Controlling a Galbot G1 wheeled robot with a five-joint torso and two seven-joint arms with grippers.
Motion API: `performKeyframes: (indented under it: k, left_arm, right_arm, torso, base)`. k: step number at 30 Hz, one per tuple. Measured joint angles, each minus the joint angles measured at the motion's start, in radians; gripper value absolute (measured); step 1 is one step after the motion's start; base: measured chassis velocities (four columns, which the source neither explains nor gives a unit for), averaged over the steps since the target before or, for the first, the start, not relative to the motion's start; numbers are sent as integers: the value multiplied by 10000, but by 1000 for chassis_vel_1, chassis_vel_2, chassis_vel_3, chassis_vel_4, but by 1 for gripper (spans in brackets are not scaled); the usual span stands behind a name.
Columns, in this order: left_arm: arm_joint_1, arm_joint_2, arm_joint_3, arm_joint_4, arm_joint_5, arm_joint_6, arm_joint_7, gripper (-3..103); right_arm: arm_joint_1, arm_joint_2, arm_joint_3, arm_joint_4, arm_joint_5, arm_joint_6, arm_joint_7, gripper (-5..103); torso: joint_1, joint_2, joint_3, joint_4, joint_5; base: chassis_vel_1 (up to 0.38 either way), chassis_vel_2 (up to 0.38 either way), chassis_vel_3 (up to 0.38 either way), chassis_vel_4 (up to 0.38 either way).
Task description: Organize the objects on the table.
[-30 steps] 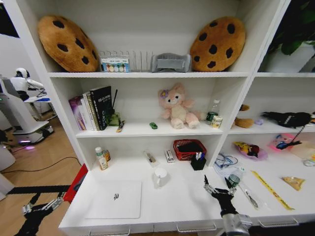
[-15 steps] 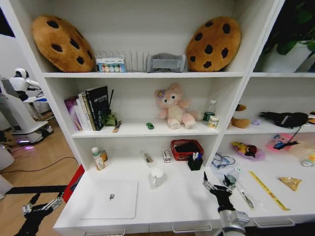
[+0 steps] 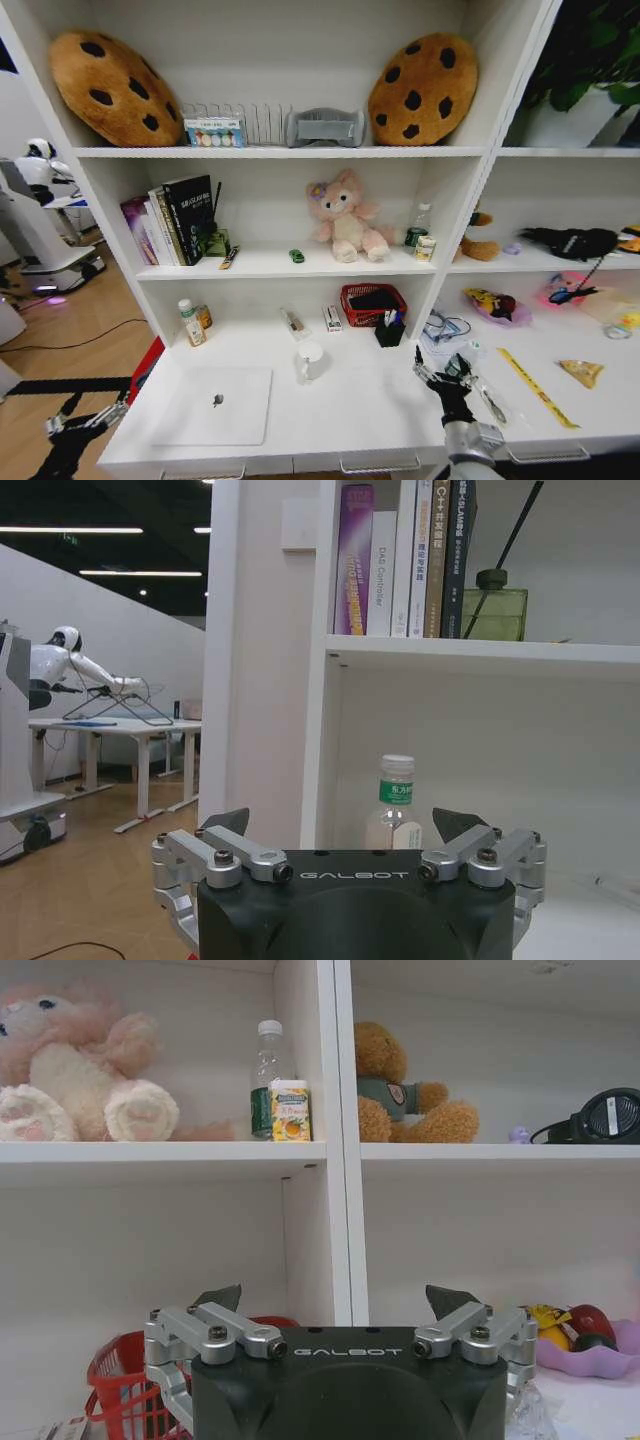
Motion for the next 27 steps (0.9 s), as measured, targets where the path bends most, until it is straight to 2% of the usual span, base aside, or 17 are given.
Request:
performKeyframes:
  k: [15,27]
  left_arm:
    - [0,0,0,0,0,0,0,100]
    - [0,0,0,0,0,0,0,100]
  right_arm:
    - [-105,-137,226,417,112,-307,208,100]
    - [286,-791,173,-56,826,-797,410,100]
  torso:
    - [0,0,0,-4,6]
    - [-2,0,0,-3,6]
  base:
    - [-105,-107,100,96]
    - [-105,-103,102,104]
